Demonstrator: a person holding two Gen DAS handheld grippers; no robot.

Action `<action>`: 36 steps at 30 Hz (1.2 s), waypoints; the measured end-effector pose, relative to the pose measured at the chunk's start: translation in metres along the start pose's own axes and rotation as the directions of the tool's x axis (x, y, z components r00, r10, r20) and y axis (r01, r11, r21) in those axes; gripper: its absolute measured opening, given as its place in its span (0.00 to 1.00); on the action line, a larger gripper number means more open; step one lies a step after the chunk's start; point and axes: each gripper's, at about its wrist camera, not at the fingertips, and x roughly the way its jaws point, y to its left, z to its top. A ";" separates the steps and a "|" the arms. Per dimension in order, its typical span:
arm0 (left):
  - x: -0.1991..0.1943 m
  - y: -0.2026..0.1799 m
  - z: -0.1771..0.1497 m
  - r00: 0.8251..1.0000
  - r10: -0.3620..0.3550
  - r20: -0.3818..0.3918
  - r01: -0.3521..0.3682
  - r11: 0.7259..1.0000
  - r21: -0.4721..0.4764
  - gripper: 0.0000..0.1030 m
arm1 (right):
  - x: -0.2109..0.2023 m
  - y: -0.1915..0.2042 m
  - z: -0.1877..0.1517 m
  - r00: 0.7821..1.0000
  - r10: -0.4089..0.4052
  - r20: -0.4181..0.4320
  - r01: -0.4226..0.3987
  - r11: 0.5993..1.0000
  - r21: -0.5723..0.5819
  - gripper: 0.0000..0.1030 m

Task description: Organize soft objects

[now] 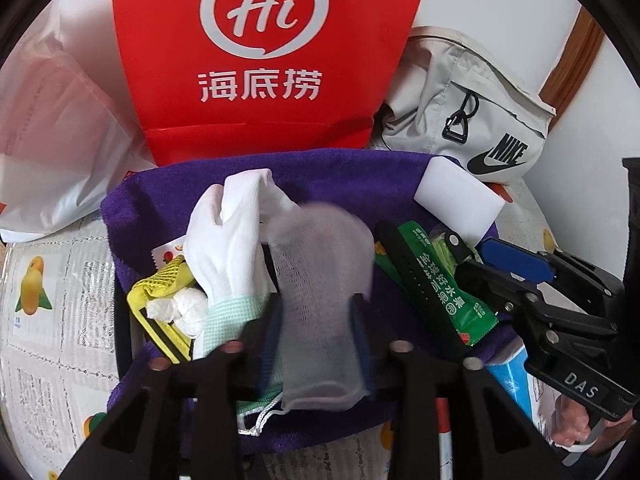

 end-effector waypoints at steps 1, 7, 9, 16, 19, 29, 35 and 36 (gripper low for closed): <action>-0.002 0.000 0.000 1.000 0.000 0.004 0.000 1.000 -0.001 0.41 | -0.002 0.000 0.000 1.000 0.003 0.002 -0.003 1.000 0.006 0.45; -0.019 0.000 0.002 1.000 0.013 0.029 -0.013 1.000 0.006 0.51 | -0.012 0.000 0.002 1.000 -0.019 0.014 0.018 1.000 0.020 0.49; -0.027 0.001 0.002 0.999 0.018 0.045 -0.018 1.000 0.002 0.52 | -0.018 0.001 0.003 0.999 -0.035 0.021 0.034 0.999 0.026 0.52; -0.058 -0.005 -0.001 0.994 0.050 0.099 -0.051 0.999 0.008 0.61 | -0.050 0.009 -0.002 0.992 -0.109 0.068 0.107 0.994 0.036 0.61; -0.075 -0.011 -0.007 0.991 0.063 0.119 -0.065 0.998 0.016 0.64 | -0.068 0.013 -0.007 0.988 -0.131 0.083 0.128 0.991 0.045 0.61; -0.150 -0.032 -0.044 0.980 0.069 0.185 -0.073 0.997 0.016 0.85 | -0.128 0.034 -0.046 0.986 -0.133 0.103 0.126 0.989 0.076 0.62; -0.192 -0.043 -0.084 0.970 0.084 0.227 -0.088 0.996 0.008 0.91 | -0.166 0.050 -0.081 0.981 -0.151 0.123 0.141 0.986 0.091 0.77; -0.198 -0.045 -0.092 0.969 0.088 0.233 -0.092 0.996 0.007 0.91 | -0.172 0.053 -0.086 0.978 -0.158 0.134 0.147 0.985 0.093 0.82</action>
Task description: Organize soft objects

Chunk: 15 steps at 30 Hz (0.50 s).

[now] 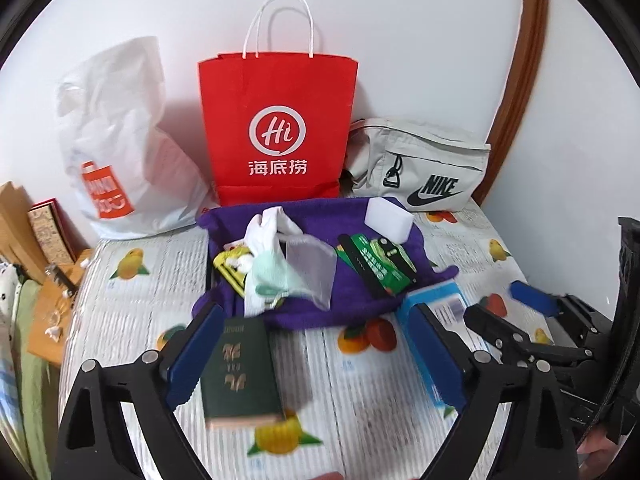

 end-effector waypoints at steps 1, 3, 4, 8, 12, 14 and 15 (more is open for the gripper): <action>-0.007 -0.002 -0.006 1.000 0.003 0.006 -0.003 1.000 0.000 0.92 | -0.011 0.002 -0.006 1.000 -0.008 0.020 0.008 1.000 -0.001 0.88; -0.022 -0.004 -0.017 1.000 0.006 0.016 -0.006 1.000 -0.006 0.94 | -0.027 0.006 -0.015 0.999 -0.012 0.040 0.012 1.000 -0.006 0.89; -0.031 -0.006 -0.024 1.000 0.007 0.023 -0.007 1.000 -0.010 0.95 | -0.037 0.008 -0.022 0.999 -0.013 0.045 0.014 1.000 -0.007 0.90; -0.056 -0.012 -0.049 0.999 0.017 0.037 -0.017 1.000 -0.011 0.95 | -0.061 0.013 -0.041 0.998 -0.044 0.054 0.044 0.999 -0.004 0.98; -0.080 -0.013 -0.072 0.998 0.024 0.051 -0.022 0.999 -0.031 0.95 | -0.082 0.010 -0.063 0.997 -0.050 0.059 0.049 0.999 0.023 0.98; -0.092 -0.016 -0.085 0.997 0.035 0.063 -0.033 0.999 -0.032 0.95 | -0.091 0.009 -0.072 0.997 -0.047 0.063 0.044 0.998 0.040 0.98; -0.096 -0.016 -0.089 0.997 0.041 0.067 -0.039 0.999 -0.032 0.95 | -0.095 0.008 -0.077 0.997 -0.047 0.065 0.044 0.998 0.045 0.98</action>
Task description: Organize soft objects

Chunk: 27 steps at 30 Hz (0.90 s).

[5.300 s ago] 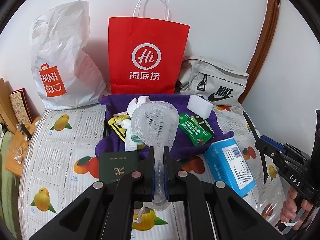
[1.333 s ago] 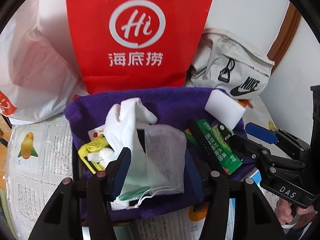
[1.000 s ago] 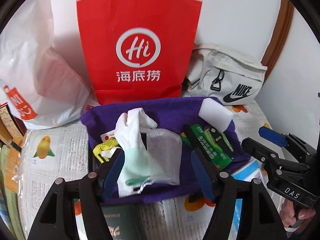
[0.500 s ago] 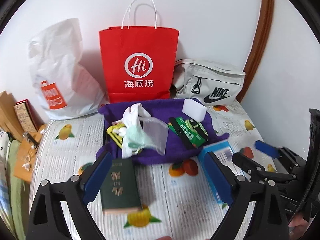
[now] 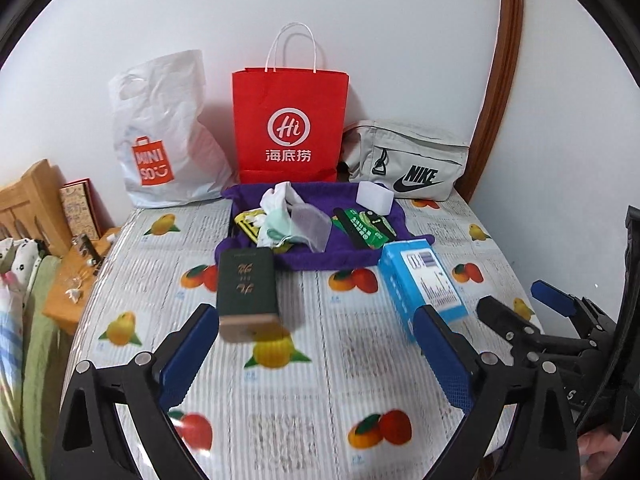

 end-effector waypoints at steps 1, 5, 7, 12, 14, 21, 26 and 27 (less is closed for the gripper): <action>-0.005 -0.001 -0.006 1.000 0.008 0.006 -0.008 1.000 0.000 0.95 | -0.006 -0.001 -0.005 1.000 -0.001 0.002 0.001 1.000 0.003 0.98; -0.019 -0.006 -0.023 1.000 0.027 0.016 -0.027 1.000 0.010 0.95 | -0.024 0.000 -0.022 1.000 -0.022 0.009 0.022 1.000 -0.011 0.98; -0.024 -0.009 -0.031 0.999 0.030 0.018 -0.030 0.999 0.012 0.95 | -0.032 0.002 -0.029 1.000 -0.011 0.016 0.012 1.000 -0.021 0.98; -0.035 -0.013 -0.042 0.999 0.038 0.031 -0.039 0.999 0.020 0.95 | -0.042 0.004 -0.038 1.000 -0.008 0.021 0.009 1.000 -0.023 0.98; -0.037 -0.013 -0.044 0.999 0.037 0.034 -0.038 0.999 0.022 0.95 | -0.047 0.004 -0.041 1.000 -0.008 0.029 0.008 1.000 -0.025 0.98; -0.043 -0.013 -0.051 0.999 0.038 0.039 -0.039 0.999 0.022 0.95 | -0.058 0.006 -0.048 0.999 0.005 0.043 -0.003 1.000 -0.028 0.98; -0.046 -0.015 -0.053 0.998 0.038 0.041 -0.039 0.999 0.025 0.95 | -0.060 0.006 -0.049 0.999 0.011 0.048 -0.010 0.999 -0.032 0.98; -0.046 -0.015 -0.053 0.998 0.038 0.041 -0.039 0.999 0.025 0.95 | -0.060 0.006 -0.050 0.999 0.018 0.047 -0.016 0.999 -0.033 0.98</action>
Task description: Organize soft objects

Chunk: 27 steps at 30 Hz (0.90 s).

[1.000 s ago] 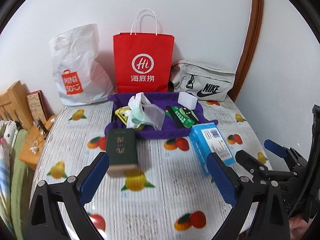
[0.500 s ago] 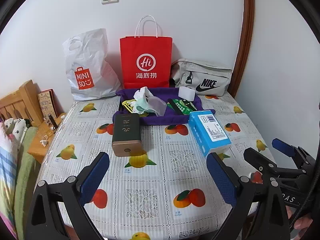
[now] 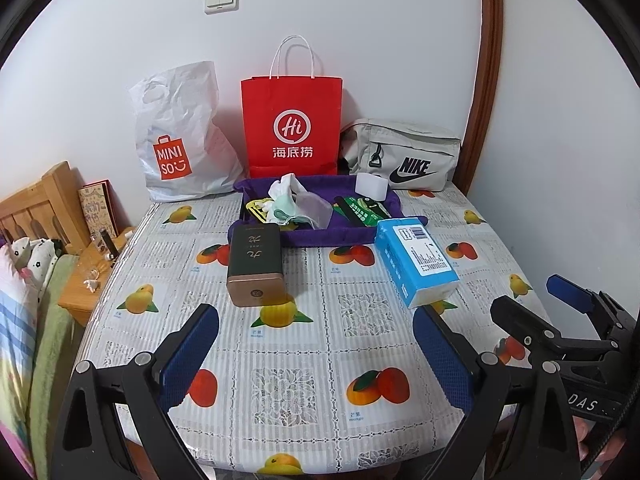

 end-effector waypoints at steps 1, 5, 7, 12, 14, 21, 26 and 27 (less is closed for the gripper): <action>0.000 0.000 0.000 1.000 0.001 0.000 -0.001 1.000 -0.001 0.95 | -0.001 0.001 0.000 1.000 0.006 0.000 -0.006 1.000 -0.002 0.98; -0.001 -0.001 -0.001 1.000 0.003 0.000 -0.003 1.000 -0.002 0.95 | -0.003 0.004 -0.001 1.000 0.002 0.003 -0.002 1.000 -0.011 0.98; -0.001 0.000 -0.001 1.000 0.003 0.000 -0.003 1.000 -0.003 0.95 | -0.002 0.005 -0.001 1.000 0.003 0.001 -0.003 1.000 -0.011 0.98; -0.001 0.000 -0.001 1.000 0.002 0.000 -0.002 1.000 -0.003 0.95 | -0.003 0.006 -0.001 1.000 0.002 0.001 -0.002 1.000 -0.014 0.98; -0.001 0.000 -0.001 1.000 0.000 0.000 0.000 1.000 0.000 0.95 | -0.003 0.006 -0.001 1.000 0.002 0.002 -0.002 1.000 -0.013 0.98; -0.003 0.001 -0.002 1.000 -0.001 0.002 0.001 1.000 -0.001 0.95 | -0.004 0.006 -0.001 1.000 -0.001 0.005 0.001 1.000 -0.011 0.98; -0.003 0.001 -0.002 1.000 -0.002 0.001 0.002 1.000 0.000 0.95 | -0.006 0.005 -0.002 1.000 0.000 0.008 0.000 1.000 -0.012 0.98; -0.004 0.001 -0.002 1.000 -0.002 0.002 0.002 1.000 -0.001 0.95 | -0.006 0.005 -0.002 1.000 0.000 0.008 0.000 1.000 -0.013 0.98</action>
